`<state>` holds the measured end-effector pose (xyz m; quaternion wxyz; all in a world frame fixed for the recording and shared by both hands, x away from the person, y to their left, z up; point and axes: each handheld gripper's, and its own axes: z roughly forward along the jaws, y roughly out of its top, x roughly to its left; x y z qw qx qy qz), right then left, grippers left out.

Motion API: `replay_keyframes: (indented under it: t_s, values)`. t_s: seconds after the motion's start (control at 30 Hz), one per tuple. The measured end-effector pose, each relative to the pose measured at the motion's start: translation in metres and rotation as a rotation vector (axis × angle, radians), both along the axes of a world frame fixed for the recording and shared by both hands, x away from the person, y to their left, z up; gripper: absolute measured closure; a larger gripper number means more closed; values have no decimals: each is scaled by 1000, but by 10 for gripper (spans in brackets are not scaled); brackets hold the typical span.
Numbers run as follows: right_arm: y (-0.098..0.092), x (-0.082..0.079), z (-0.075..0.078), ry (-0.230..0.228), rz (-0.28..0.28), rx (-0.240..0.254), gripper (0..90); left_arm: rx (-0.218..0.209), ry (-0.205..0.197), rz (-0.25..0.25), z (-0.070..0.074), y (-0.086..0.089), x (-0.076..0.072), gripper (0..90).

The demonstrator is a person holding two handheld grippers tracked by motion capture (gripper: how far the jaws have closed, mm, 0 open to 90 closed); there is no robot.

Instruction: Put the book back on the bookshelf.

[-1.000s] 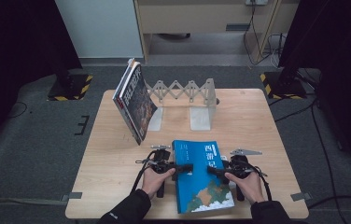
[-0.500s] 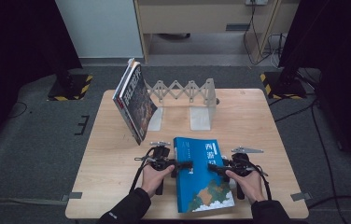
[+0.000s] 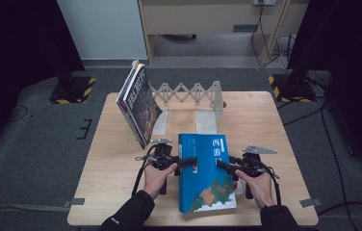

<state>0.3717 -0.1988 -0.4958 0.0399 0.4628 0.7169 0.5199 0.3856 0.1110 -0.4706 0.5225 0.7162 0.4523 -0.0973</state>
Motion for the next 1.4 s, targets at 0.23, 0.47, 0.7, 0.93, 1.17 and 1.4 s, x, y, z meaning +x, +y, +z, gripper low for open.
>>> replay_keyframes:
  t_s: [0.23,0.47,0.7,0.93,1.17,1.4]
  values:
    - [-1,-3,2,-35,-20,18,501,-10,-6,2,-5,0,1,569]
    - [-1,-3,-2,-21,-25,14,515,13,44,-14,-15,-9,3,546]
    - [2,-3,-4,-15,-19,24,516,-7,86,-29,-20,-13,4,540]
    - [1,-3,-6,-1,-20,33,487,-12,75,-23,-20,-13,3,556]
    - [0,1,-12,9,25,29,378,-17,66,-26,-18,-14,2,567]
    - [1,2,-11,21,34,43,411,-3,62,-32,-8,-10,5,578]
